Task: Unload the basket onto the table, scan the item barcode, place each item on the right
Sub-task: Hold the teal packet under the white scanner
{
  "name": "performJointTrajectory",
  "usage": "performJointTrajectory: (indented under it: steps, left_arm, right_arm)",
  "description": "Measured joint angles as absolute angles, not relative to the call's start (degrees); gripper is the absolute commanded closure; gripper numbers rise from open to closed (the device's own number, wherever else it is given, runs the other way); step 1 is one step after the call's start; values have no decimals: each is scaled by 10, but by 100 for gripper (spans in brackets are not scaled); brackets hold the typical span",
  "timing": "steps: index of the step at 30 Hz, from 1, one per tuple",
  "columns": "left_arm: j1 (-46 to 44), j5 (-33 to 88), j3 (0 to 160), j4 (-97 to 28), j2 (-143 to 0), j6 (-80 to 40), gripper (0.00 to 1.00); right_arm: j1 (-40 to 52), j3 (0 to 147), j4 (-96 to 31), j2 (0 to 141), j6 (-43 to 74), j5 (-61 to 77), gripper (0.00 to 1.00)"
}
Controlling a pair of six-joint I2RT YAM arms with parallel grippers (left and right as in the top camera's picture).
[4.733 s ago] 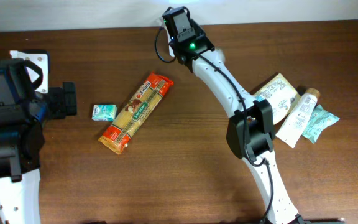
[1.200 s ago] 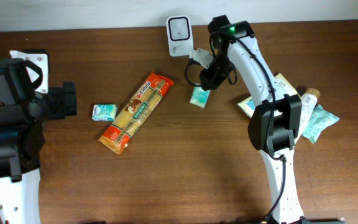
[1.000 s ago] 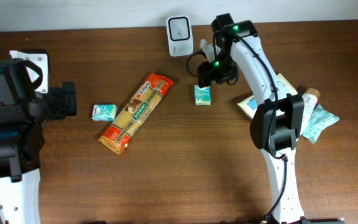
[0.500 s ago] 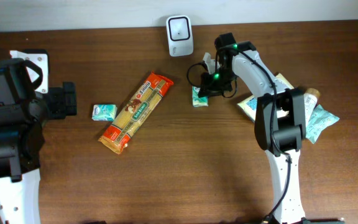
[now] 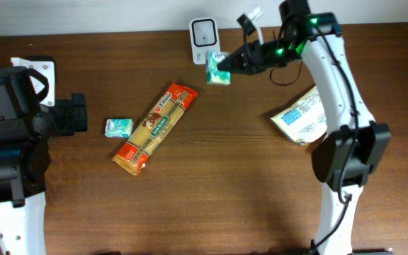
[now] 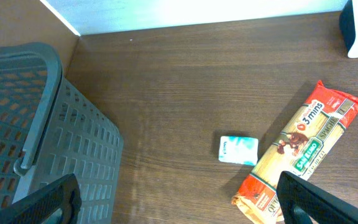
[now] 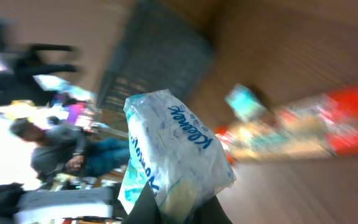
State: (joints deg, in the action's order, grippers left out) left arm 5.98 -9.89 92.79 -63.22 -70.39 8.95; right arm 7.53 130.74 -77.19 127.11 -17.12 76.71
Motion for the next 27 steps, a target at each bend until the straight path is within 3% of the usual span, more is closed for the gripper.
performJointTrajectory:
  steps: [6,10,13,15,17,21,27]
  left_arm:
    - [60,-99,928,-632,-704,90,1]
    - [60,-99,928,-632,-704,90,1]
    - [60,-99,928,-632,-704,90,1]
    - [60,-99,928,-632,-704,90,1]
    - [60,-99,928,-632,-704,90,1]
    - [60,-99,928,-632,-704,90,1]
    - [60,-99,928,-632,-704,90,1]
  right_arm:
    - [75,1311,-772,1260,-167,861,96]
    - [83,1311,-712,1260,-127,781,96]
    - [123,1315,-684,1260,-35,584,96]
    - [187,1355,-689,1260,10,376,96]
    - [230,1392,-682,1260,26,241,96]
    - [305,1417,-545,1262,3,-96,96]
    - [302,1419,-375,1374,-67,-296,96]
